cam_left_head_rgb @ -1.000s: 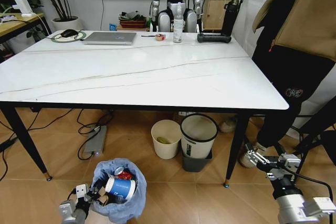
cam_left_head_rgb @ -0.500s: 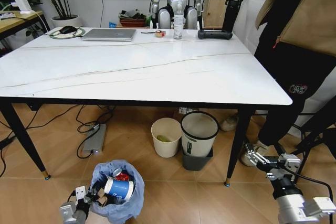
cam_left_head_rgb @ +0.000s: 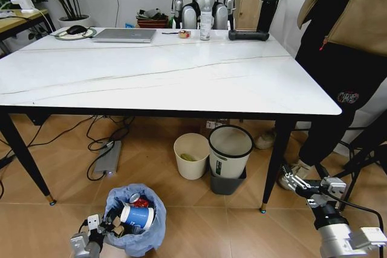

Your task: Pick up the trash bin and place the trash from the table into it.

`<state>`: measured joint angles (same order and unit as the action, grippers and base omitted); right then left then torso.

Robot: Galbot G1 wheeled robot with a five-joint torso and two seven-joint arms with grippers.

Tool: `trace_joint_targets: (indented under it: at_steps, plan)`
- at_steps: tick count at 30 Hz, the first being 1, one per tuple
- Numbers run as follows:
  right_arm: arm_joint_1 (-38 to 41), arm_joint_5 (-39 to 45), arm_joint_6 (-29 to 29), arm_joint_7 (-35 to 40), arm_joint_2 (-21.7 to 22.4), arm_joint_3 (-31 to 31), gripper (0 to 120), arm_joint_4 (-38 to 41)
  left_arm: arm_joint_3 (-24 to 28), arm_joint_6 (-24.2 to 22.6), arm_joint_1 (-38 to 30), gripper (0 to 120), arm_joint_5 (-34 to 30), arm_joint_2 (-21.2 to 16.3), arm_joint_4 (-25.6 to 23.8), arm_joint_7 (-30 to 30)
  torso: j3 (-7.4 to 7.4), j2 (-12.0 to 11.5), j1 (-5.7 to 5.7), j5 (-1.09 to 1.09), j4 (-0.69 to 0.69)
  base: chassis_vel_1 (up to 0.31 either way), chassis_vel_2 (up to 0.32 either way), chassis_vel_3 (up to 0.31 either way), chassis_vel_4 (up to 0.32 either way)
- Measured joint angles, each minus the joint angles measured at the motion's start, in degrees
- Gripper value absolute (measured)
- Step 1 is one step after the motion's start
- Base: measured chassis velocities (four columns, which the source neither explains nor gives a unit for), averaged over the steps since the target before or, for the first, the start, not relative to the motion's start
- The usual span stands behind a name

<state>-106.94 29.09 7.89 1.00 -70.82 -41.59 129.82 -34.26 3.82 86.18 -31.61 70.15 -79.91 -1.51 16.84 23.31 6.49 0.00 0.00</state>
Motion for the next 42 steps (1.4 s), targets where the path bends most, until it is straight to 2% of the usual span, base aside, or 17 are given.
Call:
trace_joint_targets:
  at_steps: [5, 8, 16, 21, 24, 26, 30, 32, 35, 39, 40, 42]
  plan:
    - [0.0, 0.0, 0.0, 0.0, 0.0, 0.0, 100, 0.0, -0.1, 1.0, -0.3, 0, 0.2, 0.2, 1.5, -0.1, -0.09, -0.2, -0.11, 0.0, 0.0, 0.0, 0.0, 0.0, 0.0]
    - [0.0, 0.0, 0.0, 0.0, 0.0, 0.0, 100, 0.0, -0.2, 1.3, -0.6, 9, 0.2, 0.3, 2.4, -0.2, -0.07, -0.2, -0.11, 0.01, 0.0, 0.0, 0.0, 0.0, 0.0]
    - [0.0, 0.0, 0.0, 0.0, 0.0, 0.0, 100, 0.0, -0.3, 1.6, -0.8, 8, -0.1, 0.4, 3.2, -0.3, 0.06, 0.0, -0.06, 0.0, 0.0, 0.0, 0.0, 0.0, 0.0]
    - [0.0, 0.0, 0.0, 0.0, 0.0, 0.0, 100, 0.0, -0.4, 1.8, -0.5, 11, -0.1, 0.4, 2.8, -0.3, 0.13, 0.1, 0.0, 0.0, 0.0, 0.0, 0.0, 0.0, 0.0]
    - [0.0, 0.0, 0.0, 0.0, 0.0, 0.0, 100, 0.0, -0.6, 2.1, 0.3, 22, -0.1, 0.0, 2.1, -0.3, 0.17, 0.2, 0.03, 0.0, -0.01, 0.0, 0.0, 0.0, 0.0]
    - [0.0, 0.0, 0.0, 0.0, 0.0, 0.0, 100, 0.0, -0.7, 2.2, 0.4, 23, -0.1, -0.1, 1.9, -0.3, 0.18, 0.2, 0.03, 0.0, 0.0, 0.0, 0.0, 0.0, 0.0]
    - [0.0, 0.0, 0.0, 0.0, 0.0, 0.0, 100, 0.0, -1.5, 3.4, 1.8, 41, -0.1, -0.7, 1.2, -0.3, 0.22, 0.3, 0.06, 0.0, 0.0, 0.0, 0.0, 0.0, 0.0]
    - [0.0, 0.0, 0.0, 0.0, 0.0, 0.0, 100, 0.0, -1.7, 3.7, 2.0, 43, -0.1, -0.7, 1.1, -0.3, 0.22, 0.3, 0.06, 0.0, 0.0, 0.0, 0.0, 0.0, 0.0]
    - [0.0, 0.0, 0.0, 0.0, 0.0, 0.0, 100, 0.0, -2.6, 4.8, 3.6, 58, -0.5, -1.0, 0.1, -0.4, 0.25, 0.3, 0.09, 0.0, 0.0, 0.0, 0.0, 0.0, 0.0]
    - [0.0, 0.0, 0.0, 0.0, 0.0, 0.0, 100, 0.0, -4.0, 5.8, 7.6, 75, -0.8, -1.0, -5.2, -0.4, 0.27, 0.4, 0.1, -0.01, -0.01, 0.0, 0.0, 0.0, 0.0]
    - [0.0, 0.0, 0.0, 0.0, 0.0, 0.0, 100, 0.0, -4.0, 5.8, 7.6, 75, -0.8, -1.0, -5.2, -0.4, 0.27, 0.4, 0.1, -0.01, -0.01, 0.0, 0.0, 0.0, 0.0]
    - [0.0, 0.0, 0.0, 0.0, 0.0, 0.0, 100, 0.0, -5.0, 7.0, 11.3, 83, -0.1, -1.0, -10.8, -0.5, 0.29, 0.4, 0.1, -0.01, 0.0, 0.0, 0.0, 0.0, 0.0]
